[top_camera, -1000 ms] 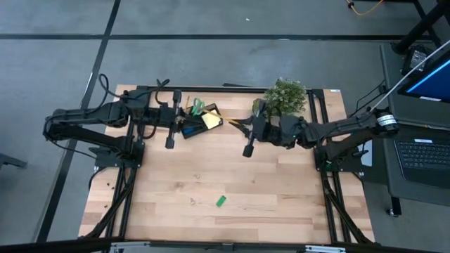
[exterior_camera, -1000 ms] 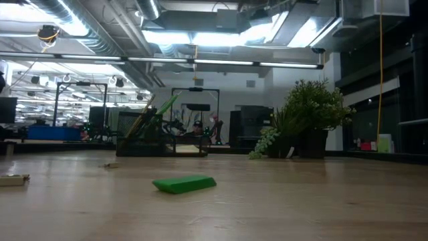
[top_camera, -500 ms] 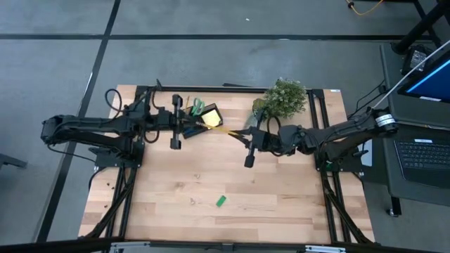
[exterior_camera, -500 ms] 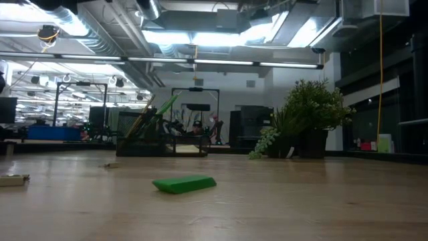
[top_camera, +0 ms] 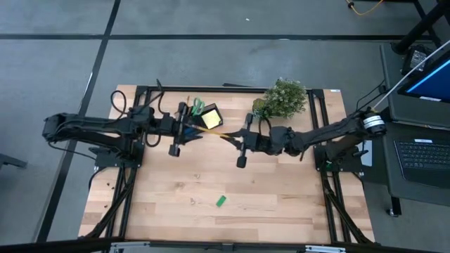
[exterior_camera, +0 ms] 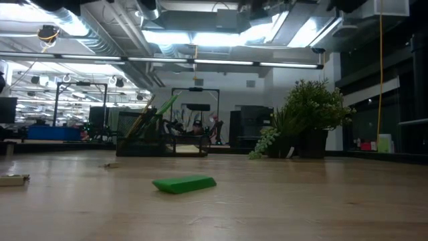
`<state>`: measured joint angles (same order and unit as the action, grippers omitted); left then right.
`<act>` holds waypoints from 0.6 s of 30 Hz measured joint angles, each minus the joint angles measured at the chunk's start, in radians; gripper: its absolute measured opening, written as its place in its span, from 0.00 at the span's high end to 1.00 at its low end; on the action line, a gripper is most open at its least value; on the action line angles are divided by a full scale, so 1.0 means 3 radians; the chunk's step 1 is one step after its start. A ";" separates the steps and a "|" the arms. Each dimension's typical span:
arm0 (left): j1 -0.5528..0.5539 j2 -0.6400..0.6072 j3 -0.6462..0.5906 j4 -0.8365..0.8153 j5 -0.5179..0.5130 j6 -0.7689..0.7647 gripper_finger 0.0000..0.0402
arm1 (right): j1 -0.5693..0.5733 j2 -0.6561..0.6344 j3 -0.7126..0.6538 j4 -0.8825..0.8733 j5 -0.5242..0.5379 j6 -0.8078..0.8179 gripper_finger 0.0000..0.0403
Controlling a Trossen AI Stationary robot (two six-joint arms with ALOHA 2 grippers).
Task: Pick and place office supplies into organizer
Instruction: Put the yellow pencil into the desk organizer
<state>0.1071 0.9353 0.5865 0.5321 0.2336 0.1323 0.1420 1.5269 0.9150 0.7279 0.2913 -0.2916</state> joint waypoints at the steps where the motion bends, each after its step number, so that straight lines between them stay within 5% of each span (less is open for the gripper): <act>1: -0.0006 0.0033 0.0000 0.0031 -0.0077 0.0001 0.65 | -0.0012 0.0040 0.0000 0.0064 -0.0003 0.0000 0.95; 18: -0.0025 0.0155 0.0003 0.0708 -0.0013 -0.0147 0.64 | -0.0044 0.0166 0.0001 0.0178 -0.0022 0.0050 0.95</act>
<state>0.0996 0.9817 0.5873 0.7446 0.2297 0.0881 0.1287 1.5768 0.9154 0.7813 0.2846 -0.2766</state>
